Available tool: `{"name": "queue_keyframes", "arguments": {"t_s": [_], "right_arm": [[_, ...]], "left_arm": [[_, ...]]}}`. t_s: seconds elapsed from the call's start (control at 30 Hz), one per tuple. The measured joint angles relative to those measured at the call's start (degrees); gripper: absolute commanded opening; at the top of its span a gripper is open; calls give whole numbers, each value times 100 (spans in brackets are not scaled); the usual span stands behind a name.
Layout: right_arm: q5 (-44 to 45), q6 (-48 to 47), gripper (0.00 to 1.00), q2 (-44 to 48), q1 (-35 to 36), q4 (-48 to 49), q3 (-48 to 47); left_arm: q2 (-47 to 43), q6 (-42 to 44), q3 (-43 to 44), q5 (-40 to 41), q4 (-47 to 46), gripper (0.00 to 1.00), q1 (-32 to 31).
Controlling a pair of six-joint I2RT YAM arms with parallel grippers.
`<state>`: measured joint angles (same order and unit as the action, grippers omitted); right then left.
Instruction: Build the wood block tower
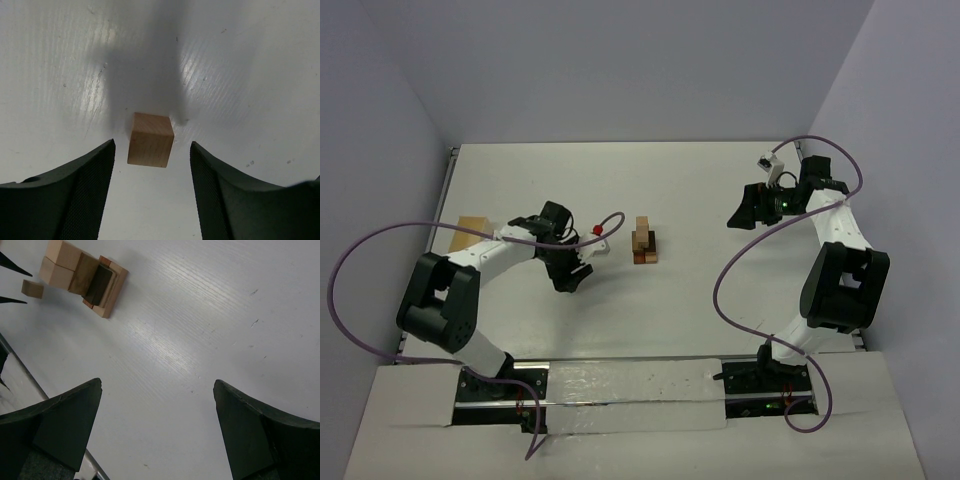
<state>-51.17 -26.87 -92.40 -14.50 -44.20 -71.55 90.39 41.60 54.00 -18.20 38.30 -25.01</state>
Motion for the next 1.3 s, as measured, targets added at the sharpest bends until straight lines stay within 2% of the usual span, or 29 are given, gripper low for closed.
{"name": "queue_keyframes", "arguments": {"t_s": [0.3,0.43,0.53,0.63,0.73,0.93,1.0,1.17,1.3], "right_arm": [[38,0,100,0,2,-1,0],[51,0,100,0,2,1,0],[56,0,100,0,2,1,0],[56,0,100,0,2,-1,0],[54,0,100,0,2,1,0],[56,0,100,0,6,-3,0],[54,0,100,0,11,-3,0],[54,-1,100,0,11,-5,0],[54,-2,100,0,11,-10,0]], "left_arm": [[103,6,-18,83,-209,46,-3],[157,13,-7,131,-254,46,-3],[163,105,129,130,-138,40,-3],[222,226,484,107,90,40,-3],[410,380,1208,-21,611,38,-5],[1130,426,3601,-367,1570,32,-170],[1311,392,4128,-245,1785,29,-347],[1974,254,5480,-2,2270,28,-865],[2616,128,6466,65,2452,29,-1027]]}}
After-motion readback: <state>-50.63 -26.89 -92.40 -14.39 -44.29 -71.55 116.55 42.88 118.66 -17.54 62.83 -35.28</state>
